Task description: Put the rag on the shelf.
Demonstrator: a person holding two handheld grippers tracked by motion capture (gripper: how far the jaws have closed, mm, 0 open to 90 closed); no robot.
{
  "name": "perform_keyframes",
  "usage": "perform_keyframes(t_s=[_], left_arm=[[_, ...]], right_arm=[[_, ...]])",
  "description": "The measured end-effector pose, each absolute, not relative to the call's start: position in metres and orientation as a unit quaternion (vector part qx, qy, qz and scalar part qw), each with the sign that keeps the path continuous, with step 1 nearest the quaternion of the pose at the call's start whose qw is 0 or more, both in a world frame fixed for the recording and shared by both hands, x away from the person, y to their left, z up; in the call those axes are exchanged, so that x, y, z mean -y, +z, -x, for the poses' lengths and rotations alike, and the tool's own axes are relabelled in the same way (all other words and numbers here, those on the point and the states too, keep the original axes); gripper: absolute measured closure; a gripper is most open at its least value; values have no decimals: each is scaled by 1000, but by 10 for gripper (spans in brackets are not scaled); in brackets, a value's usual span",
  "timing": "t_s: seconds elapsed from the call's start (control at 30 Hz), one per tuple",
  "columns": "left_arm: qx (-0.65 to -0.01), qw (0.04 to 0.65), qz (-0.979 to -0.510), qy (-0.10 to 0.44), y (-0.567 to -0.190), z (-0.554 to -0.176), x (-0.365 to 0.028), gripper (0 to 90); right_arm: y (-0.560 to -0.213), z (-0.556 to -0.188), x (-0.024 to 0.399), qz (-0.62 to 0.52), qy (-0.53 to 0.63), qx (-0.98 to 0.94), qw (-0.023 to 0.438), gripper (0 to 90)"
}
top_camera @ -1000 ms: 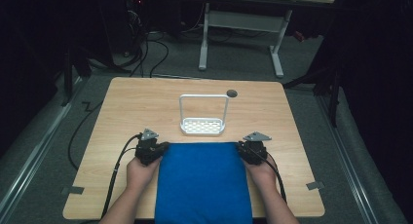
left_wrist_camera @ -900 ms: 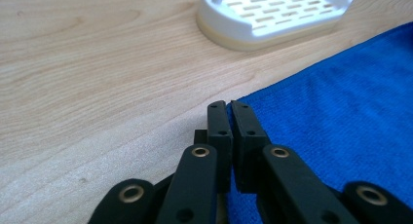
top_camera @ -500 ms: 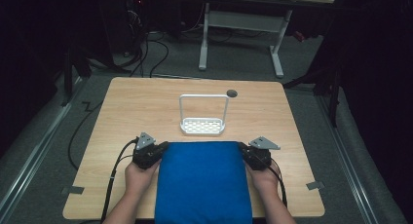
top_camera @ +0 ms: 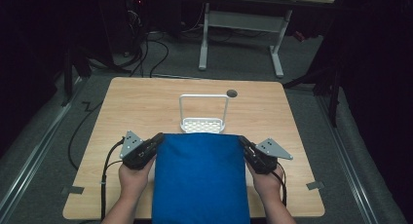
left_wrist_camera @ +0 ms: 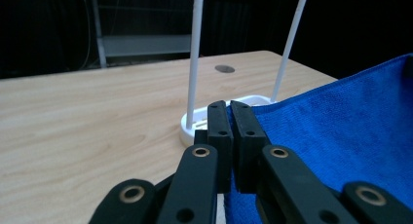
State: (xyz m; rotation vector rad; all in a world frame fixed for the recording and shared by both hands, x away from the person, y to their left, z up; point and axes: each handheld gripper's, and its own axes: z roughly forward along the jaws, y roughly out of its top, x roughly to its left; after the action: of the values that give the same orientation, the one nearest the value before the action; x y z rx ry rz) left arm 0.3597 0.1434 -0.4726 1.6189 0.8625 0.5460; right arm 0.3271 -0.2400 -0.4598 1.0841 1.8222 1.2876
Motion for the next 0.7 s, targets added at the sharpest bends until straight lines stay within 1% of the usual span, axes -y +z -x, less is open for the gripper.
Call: perform_keyframes(t_s=[0.43,0.7], left_arm=[[-351,605,-668,253,-440,-352,-145,884],[-336,618,-654,277,-408,-356,-149,885]], right_arm=[[-430,-319,242,-393,527,-667,351,883],[-405,-321,242,-380,542,-651,371,883]])
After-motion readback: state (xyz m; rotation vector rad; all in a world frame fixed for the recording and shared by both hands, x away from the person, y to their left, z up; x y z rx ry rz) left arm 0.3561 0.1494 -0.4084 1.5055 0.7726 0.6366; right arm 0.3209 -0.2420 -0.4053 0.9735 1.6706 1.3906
